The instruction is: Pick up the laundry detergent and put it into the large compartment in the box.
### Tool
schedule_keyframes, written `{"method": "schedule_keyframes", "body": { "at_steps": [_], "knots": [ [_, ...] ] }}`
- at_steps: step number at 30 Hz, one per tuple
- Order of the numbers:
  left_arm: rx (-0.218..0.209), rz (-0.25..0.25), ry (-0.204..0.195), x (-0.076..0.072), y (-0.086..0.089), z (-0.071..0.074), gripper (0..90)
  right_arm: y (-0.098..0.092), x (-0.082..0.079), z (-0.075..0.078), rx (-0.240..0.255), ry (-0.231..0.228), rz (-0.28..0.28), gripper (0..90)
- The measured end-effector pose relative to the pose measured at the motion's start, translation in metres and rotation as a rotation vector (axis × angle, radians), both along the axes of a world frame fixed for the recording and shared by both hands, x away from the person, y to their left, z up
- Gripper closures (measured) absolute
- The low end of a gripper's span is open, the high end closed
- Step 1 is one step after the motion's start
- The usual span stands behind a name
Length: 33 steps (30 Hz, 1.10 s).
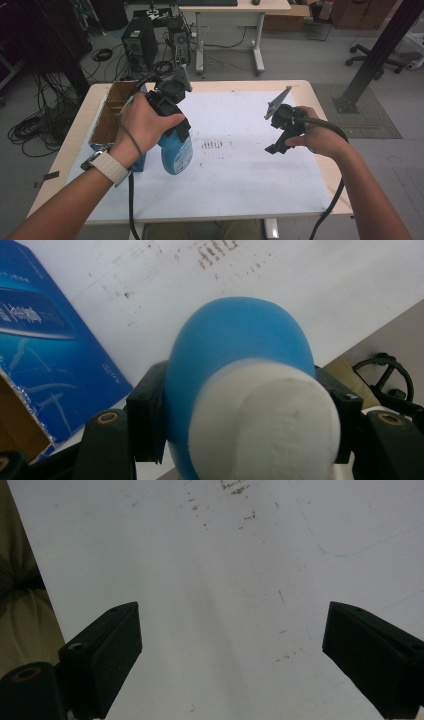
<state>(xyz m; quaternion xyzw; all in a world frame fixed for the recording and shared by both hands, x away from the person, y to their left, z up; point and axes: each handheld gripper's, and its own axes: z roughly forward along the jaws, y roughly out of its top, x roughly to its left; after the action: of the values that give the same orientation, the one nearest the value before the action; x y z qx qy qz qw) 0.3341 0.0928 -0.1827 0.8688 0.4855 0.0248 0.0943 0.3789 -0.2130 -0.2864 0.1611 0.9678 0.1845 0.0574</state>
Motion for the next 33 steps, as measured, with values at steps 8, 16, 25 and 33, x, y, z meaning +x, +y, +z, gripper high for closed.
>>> {"method": "schedule_keyframes", "body": {
  "at_steps": [8, 16, 25, 33],
  "knots": [
    [0.000, 0.027, -0.010, -0.001, 0.003, 0.017, 37.1, 0.001, 0.000, 0.002, 0.004, -0.005, 0.008, 9.1],
    [-0.017, 0.062, -0.009, 0.001, 0.009, 0.031, 37.1, 0.001, 0.000, 0.003, 0.008, -0.007, 0.012, 9.1],
    [-0.018, 0.101, -0.012, 0.004, 0.015, 0.042, 37.1, 0.001, 0.001, 0.004, 0.010, -0.008, 0.015, 9.1],
    [-0.021, 0.132, -0.018, 0.009, 0.020, 0.053, 37.2, 0.003, 0.004, 0.002, 0.015, -0.007, 0.022, 9.1]
  ]
}}
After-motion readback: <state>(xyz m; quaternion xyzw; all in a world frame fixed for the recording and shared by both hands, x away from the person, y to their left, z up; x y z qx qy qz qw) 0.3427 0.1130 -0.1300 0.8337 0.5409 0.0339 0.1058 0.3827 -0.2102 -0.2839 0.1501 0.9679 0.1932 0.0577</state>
